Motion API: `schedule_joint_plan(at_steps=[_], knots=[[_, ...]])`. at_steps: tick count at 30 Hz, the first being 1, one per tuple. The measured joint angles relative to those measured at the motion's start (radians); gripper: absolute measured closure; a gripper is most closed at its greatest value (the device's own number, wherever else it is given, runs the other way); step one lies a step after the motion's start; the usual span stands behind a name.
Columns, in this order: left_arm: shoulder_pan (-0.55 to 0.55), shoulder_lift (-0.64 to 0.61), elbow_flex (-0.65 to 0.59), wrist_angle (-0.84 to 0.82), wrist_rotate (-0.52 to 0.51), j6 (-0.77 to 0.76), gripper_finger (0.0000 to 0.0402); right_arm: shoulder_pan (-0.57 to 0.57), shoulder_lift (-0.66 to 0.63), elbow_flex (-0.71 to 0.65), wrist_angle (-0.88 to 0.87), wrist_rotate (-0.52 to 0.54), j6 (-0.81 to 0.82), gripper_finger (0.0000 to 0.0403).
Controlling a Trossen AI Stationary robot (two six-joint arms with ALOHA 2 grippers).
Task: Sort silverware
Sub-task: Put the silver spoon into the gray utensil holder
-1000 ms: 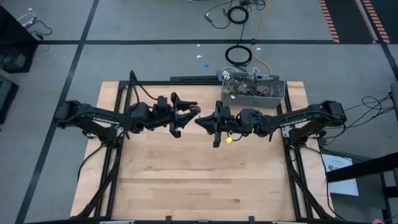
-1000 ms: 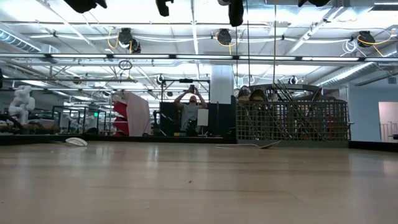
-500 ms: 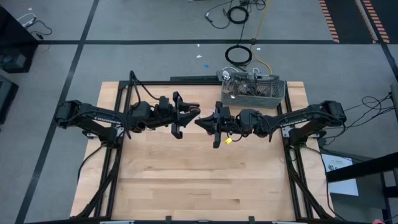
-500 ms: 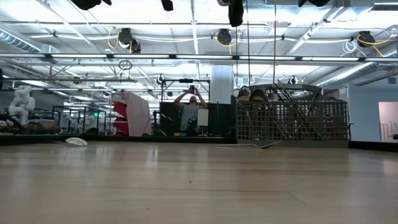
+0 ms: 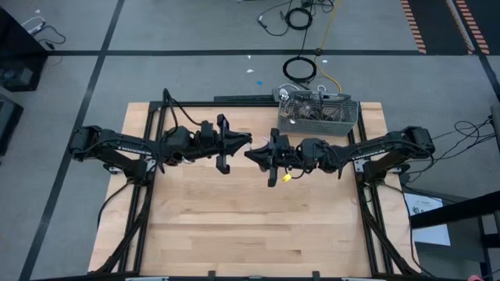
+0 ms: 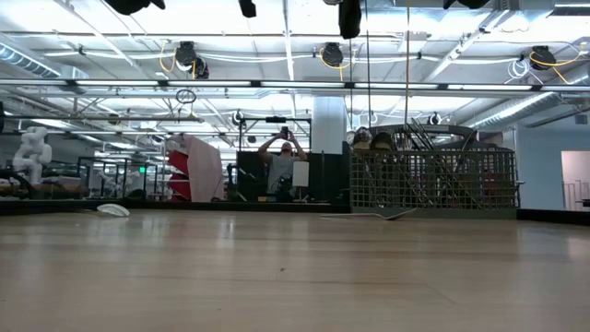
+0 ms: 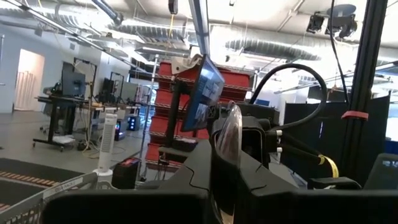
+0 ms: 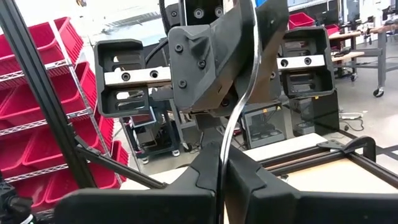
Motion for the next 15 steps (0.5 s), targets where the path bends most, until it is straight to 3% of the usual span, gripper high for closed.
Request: schedule_joint_plan(at_steps=[15], knots=[[0.001, -0.032, 0.000, -0.115, 0.015, -0.010, 0.0382, -0.049, -0.052, 0.000, -0.111, -0.058, 0.112, 0.0267]])
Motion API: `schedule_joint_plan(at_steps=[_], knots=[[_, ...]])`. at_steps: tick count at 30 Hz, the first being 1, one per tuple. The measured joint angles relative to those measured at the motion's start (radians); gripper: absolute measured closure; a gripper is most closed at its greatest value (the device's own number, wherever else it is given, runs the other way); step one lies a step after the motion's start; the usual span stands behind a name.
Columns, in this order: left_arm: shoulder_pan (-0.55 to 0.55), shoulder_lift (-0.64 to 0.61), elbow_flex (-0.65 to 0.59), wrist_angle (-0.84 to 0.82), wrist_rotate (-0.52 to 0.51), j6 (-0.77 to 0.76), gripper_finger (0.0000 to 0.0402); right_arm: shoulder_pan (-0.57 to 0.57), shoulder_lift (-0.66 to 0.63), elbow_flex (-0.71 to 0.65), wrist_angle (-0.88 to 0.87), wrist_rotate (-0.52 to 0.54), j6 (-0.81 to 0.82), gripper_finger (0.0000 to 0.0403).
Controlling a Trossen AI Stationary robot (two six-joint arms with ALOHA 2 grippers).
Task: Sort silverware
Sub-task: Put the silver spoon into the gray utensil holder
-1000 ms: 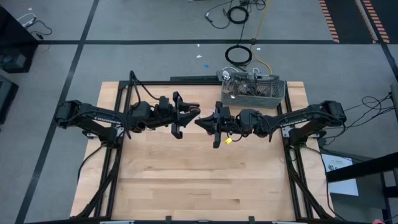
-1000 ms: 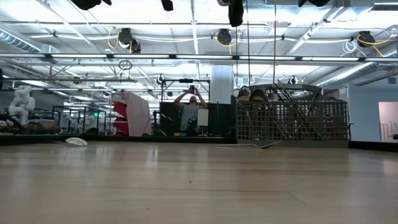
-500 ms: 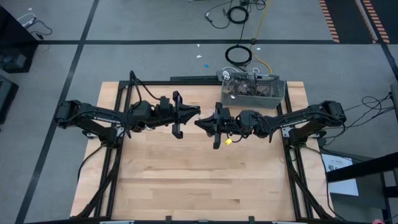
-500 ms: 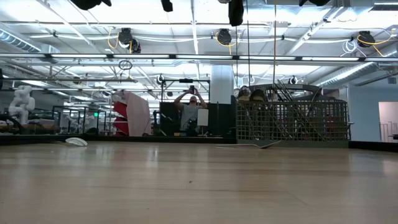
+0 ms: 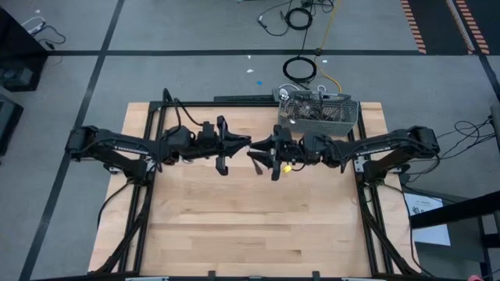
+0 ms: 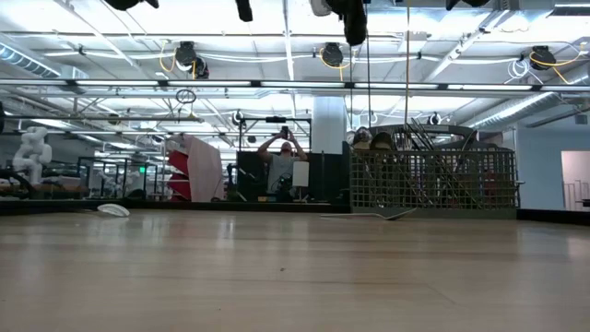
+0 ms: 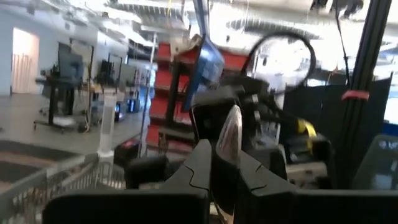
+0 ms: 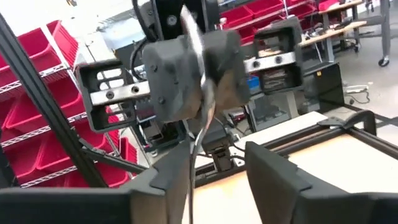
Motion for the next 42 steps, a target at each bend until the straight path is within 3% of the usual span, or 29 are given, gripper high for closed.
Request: schedule_joint_plan(at_steps=[7, 14, 42], knots=[[0.007, -0.027, -0.001, -0.133, 0.014, -0.005, 0.0382, -0.022, -0.025, 0.000, -0.047, -0.089, 0.089, 0.0226], [0.008, -0.029, 0.000, -0.152, 0.027, -0.005, 0.0382, -0.017, -0.013, 0.000, -0.182, -0.097, 0.171, 0.0229], [0.009, -0.028, 0.000, -0.218, 0.025, -0.023, 0.0382, -0.010, 0.037, 0.000, -0.109, -0.123, 0.211, 0.0235]])
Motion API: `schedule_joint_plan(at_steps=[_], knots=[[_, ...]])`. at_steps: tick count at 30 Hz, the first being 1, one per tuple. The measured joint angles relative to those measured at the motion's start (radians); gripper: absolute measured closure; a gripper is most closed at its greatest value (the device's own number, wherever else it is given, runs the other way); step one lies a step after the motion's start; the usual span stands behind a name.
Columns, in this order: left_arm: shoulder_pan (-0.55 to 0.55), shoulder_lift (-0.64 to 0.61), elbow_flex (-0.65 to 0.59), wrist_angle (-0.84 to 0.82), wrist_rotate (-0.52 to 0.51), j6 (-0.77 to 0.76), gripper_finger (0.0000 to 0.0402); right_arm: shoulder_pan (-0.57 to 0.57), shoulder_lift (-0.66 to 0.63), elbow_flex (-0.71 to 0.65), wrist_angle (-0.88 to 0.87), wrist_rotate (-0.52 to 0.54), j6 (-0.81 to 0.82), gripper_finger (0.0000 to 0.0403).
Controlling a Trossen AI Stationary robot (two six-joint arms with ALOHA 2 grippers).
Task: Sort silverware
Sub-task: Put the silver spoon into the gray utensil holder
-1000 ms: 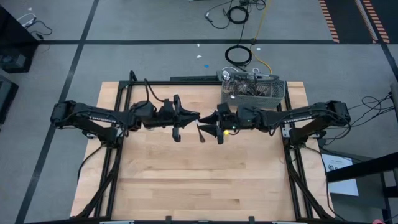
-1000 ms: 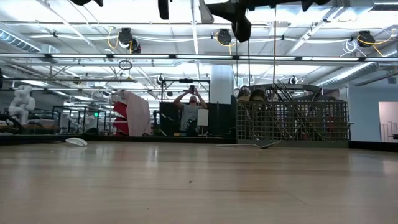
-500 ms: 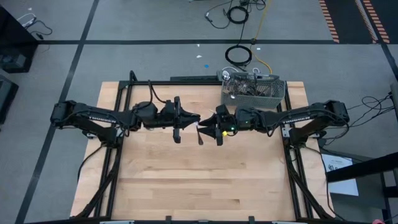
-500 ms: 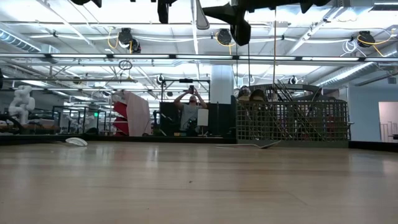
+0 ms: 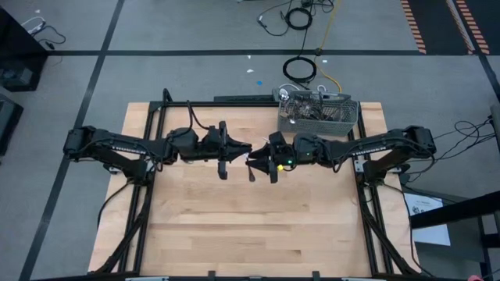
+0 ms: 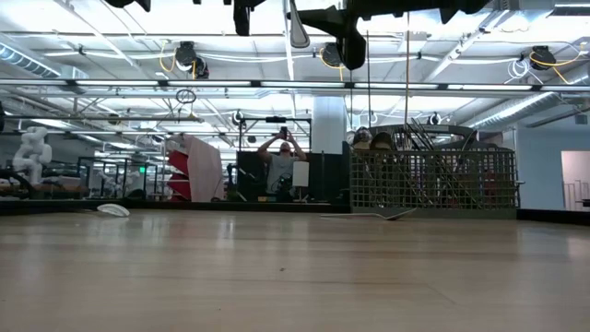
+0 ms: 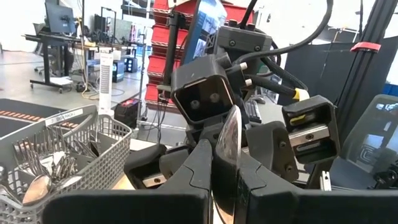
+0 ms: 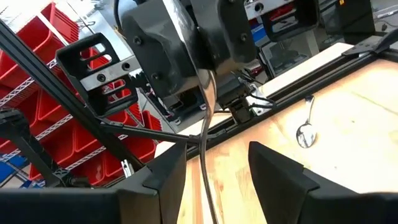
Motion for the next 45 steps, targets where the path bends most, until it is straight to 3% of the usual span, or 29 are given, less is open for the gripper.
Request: schedule_joint_plan(at_steps=[4, 11, 16, 24, 27, 31, 37, 45], knots=[[0.000, 0.000, 0.000, -0.001, 0.000, 0.002, 0.0382, 0.000, 0.000, 0.000, -0.003, 0.000, 0.010, 0.0268], [0.000, 0.000, 0.000, -0.001, -0.005, 0.001, 0.0382, 0.002, 0.000, 0.000, 0.046, 0.001, 0.011, 0.0391], [0.000, 0.000, 0.002, 0.011, -0.003, -0.004, 0.0359, 0.037, 0.000, -0.001, 0.075, 0.066, 0.041, 0.0399], [-0.001, 0.001, 0.002, 0.030, 0.001, -0.050, 0.0229, 0.139, 0.000, -0.001, 0.080, 0.331, 0.043, 0.0402], [0.000, -0.033, 0.000, -0.061, -0.030, -0.206, 0.0186, 0.168, 0.000, -0.001, 0.081, 0.424, 0.036, 0.0402], [0.018, -0.098, 0.005, -0.150, -0.036, -0.217, 0.0148, 0.210, 0.000, -0.001, 0.082, 0.556, 0.027, 0.0402], [0.026, -0.232, 0.006, -0.183, -0.018, -0.190, 0.0139, 0.246, -0.004, 0.000, 0.093, 0.688, 0.025, 0.0403], [0.026, -0.370, 0.005, -0.468, -0.042, -0.129, 0.0146, 0.242, -0.074, 0.000, 0.076, 0.801, -0.065, 0.0403]])
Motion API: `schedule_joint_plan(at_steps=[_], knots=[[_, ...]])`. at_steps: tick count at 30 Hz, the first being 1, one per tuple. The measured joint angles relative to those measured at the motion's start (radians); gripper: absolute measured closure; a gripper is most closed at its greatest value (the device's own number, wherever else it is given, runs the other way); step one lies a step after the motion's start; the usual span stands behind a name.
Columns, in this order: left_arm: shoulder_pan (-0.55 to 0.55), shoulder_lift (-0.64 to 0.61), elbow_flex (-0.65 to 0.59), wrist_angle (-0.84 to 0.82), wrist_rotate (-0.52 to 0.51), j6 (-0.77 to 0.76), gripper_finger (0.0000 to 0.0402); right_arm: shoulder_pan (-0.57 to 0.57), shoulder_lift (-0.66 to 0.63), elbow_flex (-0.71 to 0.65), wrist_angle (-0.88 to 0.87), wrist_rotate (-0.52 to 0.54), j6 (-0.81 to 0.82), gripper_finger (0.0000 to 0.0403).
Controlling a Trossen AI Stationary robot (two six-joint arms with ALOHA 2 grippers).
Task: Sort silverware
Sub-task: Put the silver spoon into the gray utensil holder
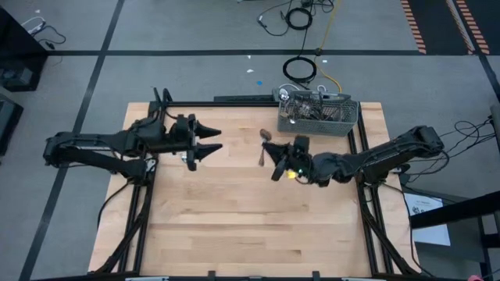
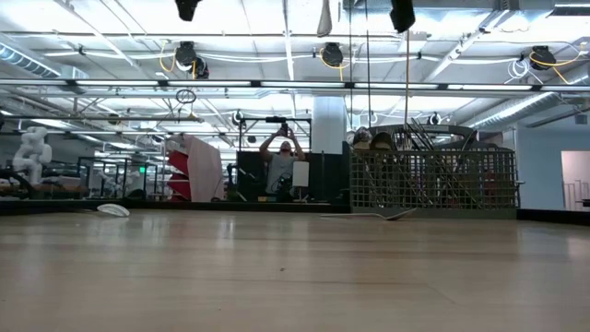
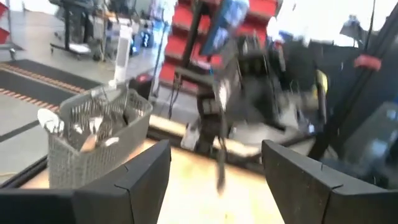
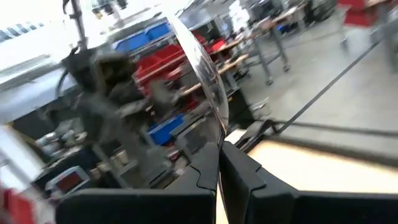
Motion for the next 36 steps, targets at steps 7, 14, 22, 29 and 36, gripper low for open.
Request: schedule_joint_plan(at_steps=[7, 14, 22, 29, 36], knots=[[-0.019, -0.059, 0.000, -0.147, 0.044, 0.080, 0.0146, -0.148, -0.146, 0.000, -0.199, 0.019, -0.060, 0.0403], [-0.021, -0.084, -0.001, -0.173, -0.094, 0.072, 0.0147, -0.406, -0.171, 0.000, -0.389, -0.008, -0.088, 0.0403], [-0.021, -0.077, -0.001, -0.177, -0.268, 0.070, 0.0147, -0.633, -0.083, 0.000, -0.382, -0.176, -0.220, 0.0403], [-0.021, -0.076, -0.001, -0.177, -0.331, 0.018, 0.0147, -0.756, 0.009, 0.000, -0.253, -0.296, -0.274, 0.0403], [-0.021, -0.076, -0.001, -0.180, -0.362, -0.024, 0.0147, -0.788, 0.089, 0.000, -0.230, -0.276, -0.261, 0.0403]])
